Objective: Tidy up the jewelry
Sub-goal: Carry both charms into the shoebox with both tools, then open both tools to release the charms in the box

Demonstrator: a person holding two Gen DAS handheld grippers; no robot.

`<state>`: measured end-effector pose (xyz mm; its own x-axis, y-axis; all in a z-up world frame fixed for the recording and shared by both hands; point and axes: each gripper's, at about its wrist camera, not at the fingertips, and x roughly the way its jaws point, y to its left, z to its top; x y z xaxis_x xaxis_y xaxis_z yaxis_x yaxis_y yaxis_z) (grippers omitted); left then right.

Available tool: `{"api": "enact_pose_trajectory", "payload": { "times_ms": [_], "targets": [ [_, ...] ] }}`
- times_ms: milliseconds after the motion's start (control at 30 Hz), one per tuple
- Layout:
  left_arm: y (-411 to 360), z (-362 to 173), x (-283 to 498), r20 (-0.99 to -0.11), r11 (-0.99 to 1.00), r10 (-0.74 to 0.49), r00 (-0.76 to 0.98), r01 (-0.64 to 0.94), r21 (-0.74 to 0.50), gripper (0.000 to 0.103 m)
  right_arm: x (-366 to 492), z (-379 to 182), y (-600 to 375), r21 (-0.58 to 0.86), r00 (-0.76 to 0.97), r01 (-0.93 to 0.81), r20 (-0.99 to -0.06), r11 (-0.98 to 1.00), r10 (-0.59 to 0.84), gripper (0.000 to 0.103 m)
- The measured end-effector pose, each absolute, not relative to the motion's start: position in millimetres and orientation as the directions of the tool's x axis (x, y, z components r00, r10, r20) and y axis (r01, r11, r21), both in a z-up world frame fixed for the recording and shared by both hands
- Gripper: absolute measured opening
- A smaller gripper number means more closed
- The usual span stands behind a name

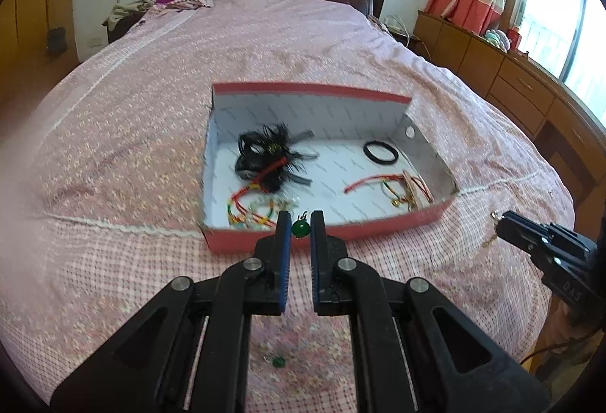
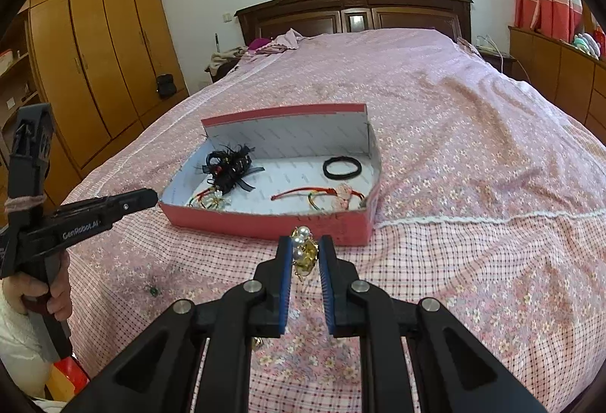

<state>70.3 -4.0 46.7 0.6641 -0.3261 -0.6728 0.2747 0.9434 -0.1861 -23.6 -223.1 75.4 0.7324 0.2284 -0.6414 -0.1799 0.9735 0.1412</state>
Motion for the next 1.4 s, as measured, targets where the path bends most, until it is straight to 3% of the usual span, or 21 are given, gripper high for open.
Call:
{"api": "enact_pose_trajectory", "payload": {
  "times_ms": [400,900,1400],
  "targets": [
    [-6.2,48.3,103.4,-0.671,0.953,-0.288,0.683,0.272,-0.132,0.001,-6.5,84.2,-208.3,0.126,0.734,-0.216,-0.633,0.968,0.246,0.016],
    [-2.0,14.9,125.6,-0.729,0.962,-0.267,0.630,0.220,-0.163,0.001,37.5,90.2,-192.1,0.116,0.745,-0.229,-0.618,0.966,0.251,0.016],
    [-1.2,-2.4,132.9,-0.759,0.964,-0.261,0.597,0.199,-0.176,0.001,94.1,42.4,-183.9,0.124,0.676,-0.194,-0.702,0.973,0.224,0.016]
  ]
}}
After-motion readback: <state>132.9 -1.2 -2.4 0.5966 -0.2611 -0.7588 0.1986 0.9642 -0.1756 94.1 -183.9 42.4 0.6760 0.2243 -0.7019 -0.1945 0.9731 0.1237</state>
